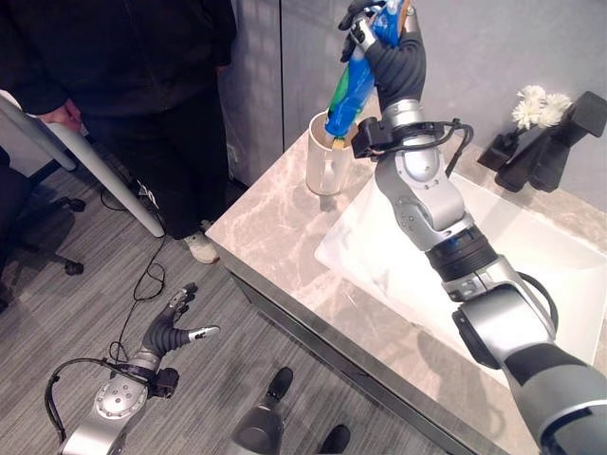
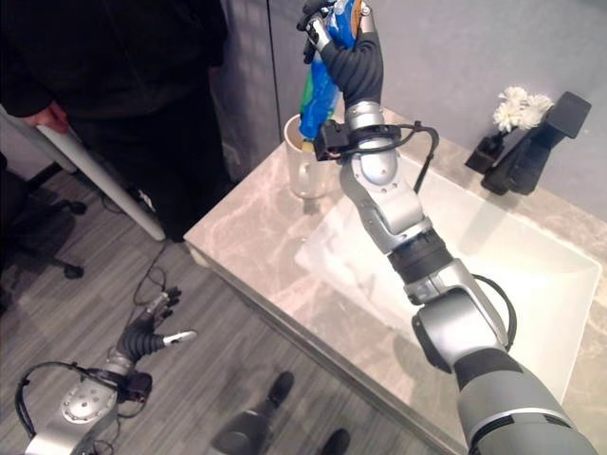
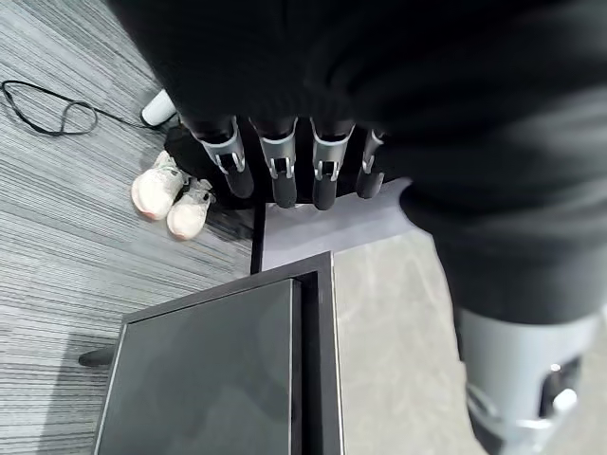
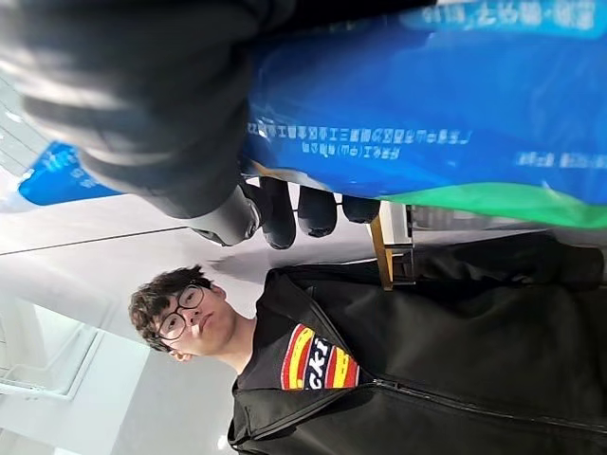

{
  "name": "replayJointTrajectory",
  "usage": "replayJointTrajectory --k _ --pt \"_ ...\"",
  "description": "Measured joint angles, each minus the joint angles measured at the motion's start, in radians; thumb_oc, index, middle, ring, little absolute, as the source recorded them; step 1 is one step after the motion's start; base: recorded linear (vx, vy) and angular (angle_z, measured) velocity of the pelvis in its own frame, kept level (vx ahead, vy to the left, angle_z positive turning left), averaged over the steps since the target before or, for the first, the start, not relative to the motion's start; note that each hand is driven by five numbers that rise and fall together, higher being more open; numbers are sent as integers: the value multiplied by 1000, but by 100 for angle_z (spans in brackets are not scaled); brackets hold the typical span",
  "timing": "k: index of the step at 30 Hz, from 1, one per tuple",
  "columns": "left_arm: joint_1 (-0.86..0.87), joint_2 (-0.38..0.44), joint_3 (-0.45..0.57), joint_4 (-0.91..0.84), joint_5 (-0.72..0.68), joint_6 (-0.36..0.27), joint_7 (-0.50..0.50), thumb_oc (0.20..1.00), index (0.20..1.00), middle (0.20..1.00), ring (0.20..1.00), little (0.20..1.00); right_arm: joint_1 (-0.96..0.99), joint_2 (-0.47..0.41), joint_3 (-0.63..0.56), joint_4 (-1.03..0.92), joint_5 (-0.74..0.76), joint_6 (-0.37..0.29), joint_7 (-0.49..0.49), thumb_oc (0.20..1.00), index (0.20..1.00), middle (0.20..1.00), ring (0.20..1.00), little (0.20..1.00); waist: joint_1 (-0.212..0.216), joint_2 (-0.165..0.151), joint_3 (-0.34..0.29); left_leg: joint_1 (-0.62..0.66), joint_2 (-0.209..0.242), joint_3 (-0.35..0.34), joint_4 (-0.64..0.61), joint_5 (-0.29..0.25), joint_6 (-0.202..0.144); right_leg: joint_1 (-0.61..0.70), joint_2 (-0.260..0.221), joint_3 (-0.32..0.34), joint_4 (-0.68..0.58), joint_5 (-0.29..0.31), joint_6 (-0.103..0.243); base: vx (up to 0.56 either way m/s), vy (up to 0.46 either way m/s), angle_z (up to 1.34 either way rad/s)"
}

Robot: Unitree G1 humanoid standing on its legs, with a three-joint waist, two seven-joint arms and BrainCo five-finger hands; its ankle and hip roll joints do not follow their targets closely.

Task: Put brush and paste in cup on sink, flatten towel.

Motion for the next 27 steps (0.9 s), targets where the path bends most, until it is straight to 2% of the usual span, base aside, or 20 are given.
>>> replayJointTrajectory --k 3,7,19,27 --pt "0 0 0 0 0 0 0 1000 1000 1000 1000 1000 0 0 0 9 0 0 0 200 200 200 200 200 0 -3 2 0 0 0 0 0 0 0 0 0 0 0 0 0 0 0" --pt "0 0 0 1 0 1 1 1000 1000 1000 1000 1000 -2 0 0 15 0 1 0 200 200 200 200 200 0 -24 11 -12 2 -1 0 0 0 -11 2 0 0 0 0 0 0 0" --pt "-2 0 0 1 4 0 3 1000 1000 1000 1000 1000 -4 -10 0 27 0 2 0 200 200 200 200 200 -1 -26 13 -17 -2 -2 0 0 0 -15 -1 -1 0 0 1 0 0 0" --pt "-2 -2 0 2 4 0 4 1000 1000 1000 1000 1000 -5 -9 0 28 0 2 1 200 200 200 200 200 -1 -44 28 -17 -2 -1 0 0 0 -15 -2 0 0 0 1 0 0 0"
